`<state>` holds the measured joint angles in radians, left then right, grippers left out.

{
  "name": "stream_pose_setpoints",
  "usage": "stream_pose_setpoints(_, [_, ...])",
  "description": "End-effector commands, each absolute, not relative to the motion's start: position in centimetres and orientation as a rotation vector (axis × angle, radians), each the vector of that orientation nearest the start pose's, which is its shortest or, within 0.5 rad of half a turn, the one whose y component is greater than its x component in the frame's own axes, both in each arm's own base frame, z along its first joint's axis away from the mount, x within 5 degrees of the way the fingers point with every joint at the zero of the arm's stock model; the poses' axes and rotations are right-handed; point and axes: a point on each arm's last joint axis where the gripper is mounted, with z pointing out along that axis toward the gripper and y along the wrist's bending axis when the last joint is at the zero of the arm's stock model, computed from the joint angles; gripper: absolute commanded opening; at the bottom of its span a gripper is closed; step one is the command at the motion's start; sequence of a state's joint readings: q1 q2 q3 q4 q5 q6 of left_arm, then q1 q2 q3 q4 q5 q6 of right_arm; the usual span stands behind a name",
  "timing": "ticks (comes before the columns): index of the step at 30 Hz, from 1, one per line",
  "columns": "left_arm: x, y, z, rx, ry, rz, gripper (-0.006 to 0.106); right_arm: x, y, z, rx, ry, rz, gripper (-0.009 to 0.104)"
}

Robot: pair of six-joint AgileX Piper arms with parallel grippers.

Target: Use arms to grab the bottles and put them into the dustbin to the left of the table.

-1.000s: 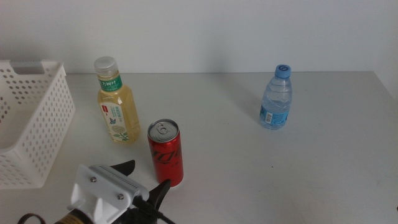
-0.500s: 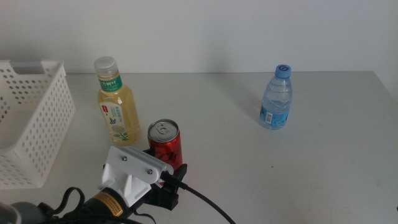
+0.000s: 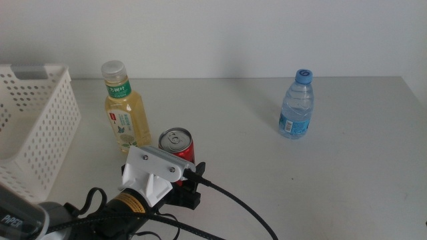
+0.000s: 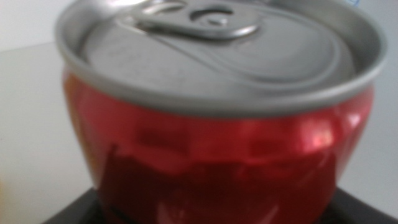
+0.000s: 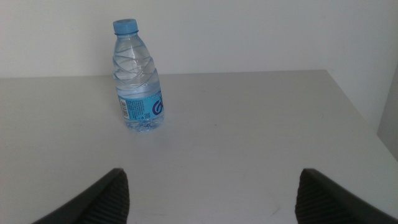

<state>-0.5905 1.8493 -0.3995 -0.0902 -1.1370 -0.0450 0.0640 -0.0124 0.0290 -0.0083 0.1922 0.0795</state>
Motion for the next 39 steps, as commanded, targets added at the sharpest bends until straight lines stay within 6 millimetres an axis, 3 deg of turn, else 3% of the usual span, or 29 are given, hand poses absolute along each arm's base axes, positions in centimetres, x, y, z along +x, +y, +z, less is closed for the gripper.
stream_pose_setpoints(1, [23.8, -15.0, 14.9, 0.341, 1.566, -0.431, 0.070, 5.4, 0.3, 19.9, -0.001, 1.580, 0.088, 0.094])
stream_pose_setpoints(5, [23.8, -15.0, 14.9, 0.349, 1.570, -0.426, 0.044, 5.4, 0.3, 19.9, -0.001, 1.580, 0.088, 0.094])
stream_pose_setpoints(6, [23.8, -15.0, 14.9, 0.349, 1.571, -0.425, 0.033, 5.4, 0.3, 19.9, -0.001, 1.580, 0.088, 0.094])
stream_pose_setpoints(7, [23.8, -15.0, 15.5, 0.327, 1.572, -0.449, 0.003, 5.4, 0.3, 19.9, -0.001, 1.580, 0.088, 0.094])
stream_pose_setpoints(8, [23.7, -15.0, 15.8, 0.317, 1.585, -0.461, -0.002, 5.4, 0.3, 19.9, -0.001, 1.580, 0.088, 0.094])
stream_pose_setpoints(15, [22.9, -14.4, 18.5, 0.304, 1.717, -0.473, -0.002, 5.4, 0.3, 19.9, -0.001, 1.580, 0.088, 0.094])
stream_pose_setpoints(27, [23.2, -14.3, 28.0, 0.399, 2.147, -0.447, -0.002, 5.4, 0.3, 19.9, -0.001, 1.580, 0.088, 0.094])
stream_pose_setpoints(31, [23.9, -13.0, 31.0, 0.381, 2.298, -0.403, -0.002, 5.4, 0.3, 19.9, -0.001, 1.580, 0.088, 0.094])
stream_pose_setpoints(35, [23.7, -11.3, 32.7, 0.364, 2.470, -0.351, -0.002, 5.4, 0.3, 19.9, -0.001, 1.580, 0.088, 0.094])
stream_pose_setpoints(39, [24.5, -8.9, 34.3, 0.338, 2.492, -0.284, -0.002, 5.4, 0.3, 19.9, -0.001, 1.580, 0.088, 0.094])
